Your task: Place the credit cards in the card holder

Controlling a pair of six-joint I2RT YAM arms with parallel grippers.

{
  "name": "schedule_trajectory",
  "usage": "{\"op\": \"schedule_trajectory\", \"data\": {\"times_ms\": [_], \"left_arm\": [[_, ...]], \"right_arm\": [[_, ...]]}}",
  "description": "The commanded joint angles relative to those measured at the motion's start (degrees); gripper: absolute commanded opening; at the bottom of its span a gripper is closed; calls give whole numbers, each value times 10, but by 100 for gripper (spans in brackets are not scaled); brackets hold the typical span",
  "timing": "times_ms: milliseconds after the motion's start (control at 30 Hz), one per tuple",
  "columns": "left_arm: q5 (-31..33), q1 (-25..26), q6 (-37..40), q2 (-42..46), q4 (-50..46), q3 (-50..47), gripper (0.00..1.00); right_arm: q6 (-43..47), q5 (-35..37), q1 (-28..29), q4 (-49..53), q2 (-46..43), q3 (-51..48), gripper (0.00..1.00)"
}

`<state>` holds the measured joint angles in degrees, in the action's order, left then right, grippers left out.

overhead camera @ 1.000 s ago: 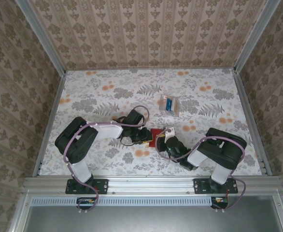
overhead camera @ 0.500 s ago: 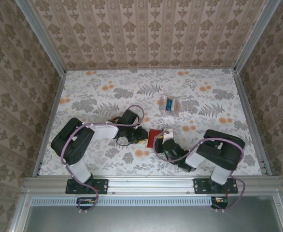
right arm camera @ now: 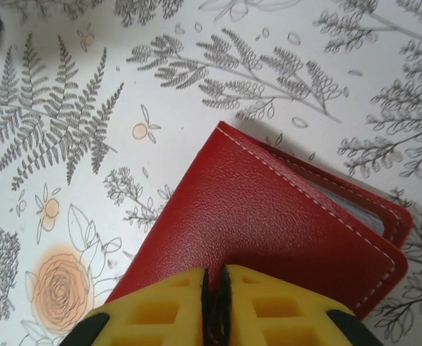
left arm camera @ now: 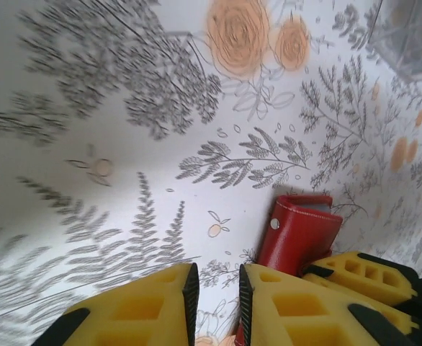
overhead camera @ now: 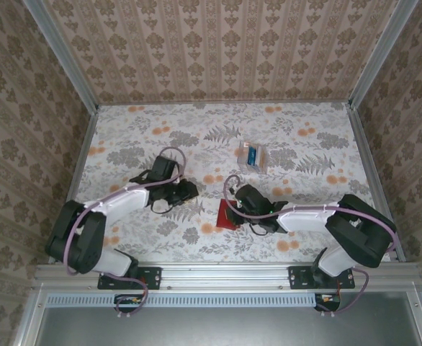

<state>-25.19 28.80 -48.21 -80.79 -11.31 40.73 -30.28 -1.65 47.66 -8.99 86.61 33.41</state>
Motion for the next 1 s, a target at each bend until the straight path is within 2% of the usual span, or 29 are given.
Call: {"op": "schedule_trajectory", "data": {"times_ms": [0,167,400,533,633,667,700,733,767,833,867,967], "left_arm": [[3,-18,27,28,-38,-17,25],[-2,-23,39,37,-46,-23,25],[-8,-48,53,35,-51,-22,26],[4,-63,79,52,-68,-15,32],[73,-70,122,86,-107,2,42],[102,-71,141,100,-123,12,48],[124,-71,158,113,-134,18,52],[146,-70,180,131,-136,19,57],[171,-69,200,153,-131,14,65],[232,-69,233,194,-115,2,85],[265,-68,250,221,-103,-6,100],[336,-68,301,294,-39,-53,100]], "right_arm": [[19,-45,-3,170,8,20,21],[30,-43,-20,244,1,92,34],[41,-54,-51,312,-37,135,36],[49,-53,-73,308,-109,122,37],[75,2,-84,288,-195,102,47],[81,33,-89,282,-226,96,54],[88,56,-94,276,-251,91,63],[100,86,-99,263,-282,83,92],[117,114,-103,246,-312,74,99],[154,176,-111,215,-362,55,100],[167,215,-118,194,-388,41,100],[180,283,-155,143,-445,6,100]]}}
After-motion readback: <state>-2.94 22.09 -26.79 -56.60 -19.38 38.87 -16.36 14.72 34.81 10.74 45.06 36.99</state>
